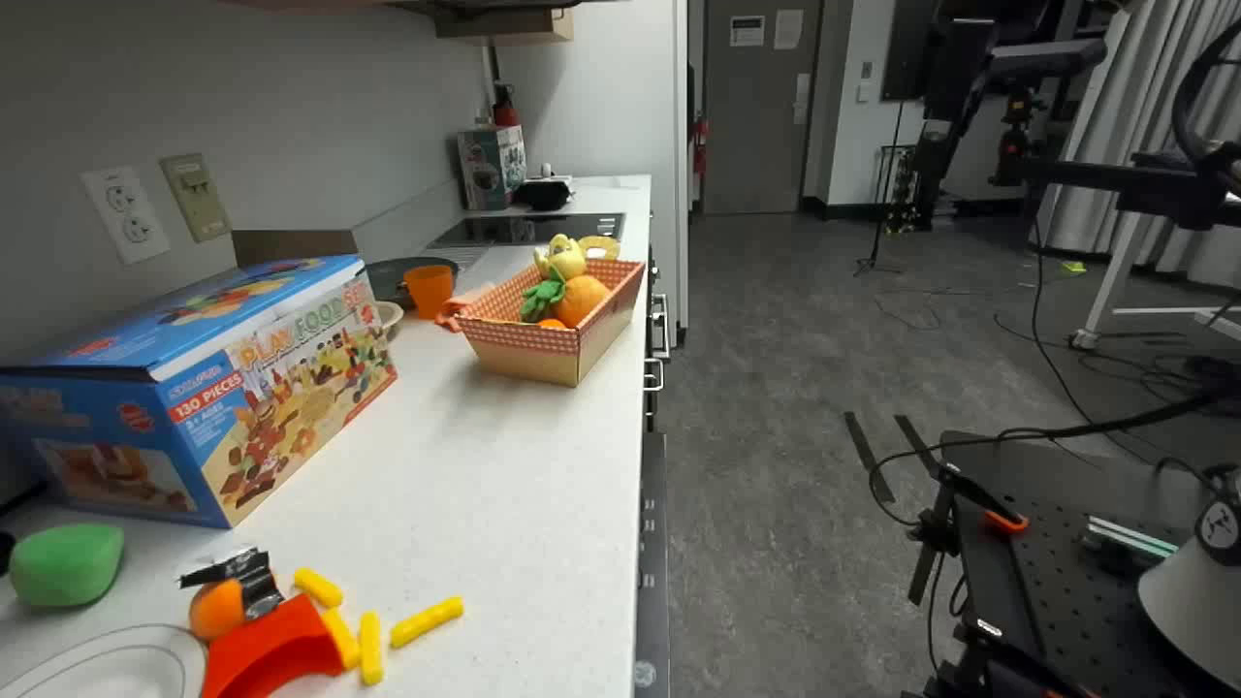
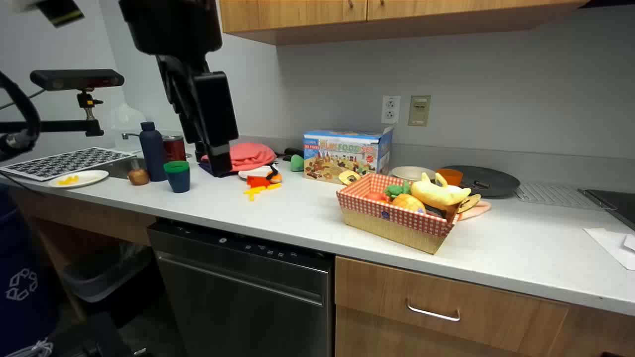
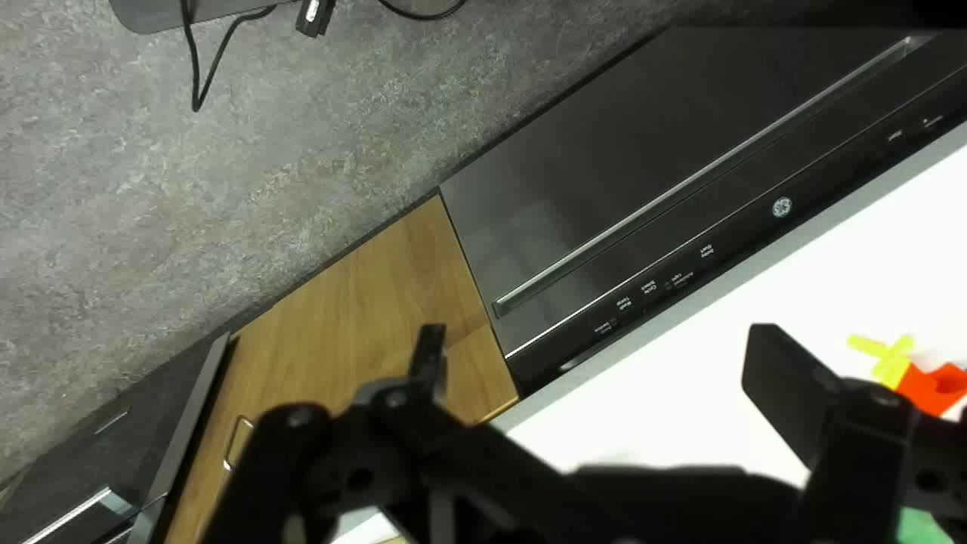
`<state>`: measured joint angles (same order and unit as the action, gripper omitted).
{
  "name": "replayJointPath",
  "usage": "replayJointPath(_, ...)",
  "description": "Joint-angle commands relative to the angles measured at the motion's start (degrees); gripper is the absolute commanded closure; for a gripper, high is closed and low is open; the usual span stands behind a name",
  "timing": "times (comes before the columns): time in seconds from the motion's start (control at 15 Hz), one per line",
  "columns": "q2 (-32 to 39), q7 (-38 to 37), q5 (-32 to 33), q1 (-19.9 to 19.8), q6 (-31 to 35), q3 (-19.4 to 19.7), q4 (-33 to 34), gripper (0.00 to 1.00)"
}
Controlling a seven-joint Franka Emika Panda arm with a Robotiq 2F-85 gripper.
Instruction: Open the top drawer and put all the plush toys in it
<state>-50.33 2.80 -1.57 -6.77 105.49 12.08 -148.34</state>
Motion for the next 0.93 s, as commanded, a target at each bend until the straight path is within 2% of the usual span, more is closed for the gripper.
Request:
replayJointPath(0.0, 0.3, 0.5, -0.5, -0.8, -0.1, -0.6, 0.2, 0.0)
replayJointPath(0.53, 0.3, 0.5, -0.5, -0.8, -0.1, -0.6, 0.2, 0.0)
replayJointPath(0.6, 1.7, -6.8, -4.7, 2.8, 0.7, -7.9, 1.1, 0.0)
replayJointPath(0.67, 3.0, -7.7, -5.8, 3.2, 1.6, -8.9, 1.5, 0.0)
replayJointPath(0.87, 10.9, -15.4, -8.3, 5.1, 5.5, -17.2, 5.6, 0.0)
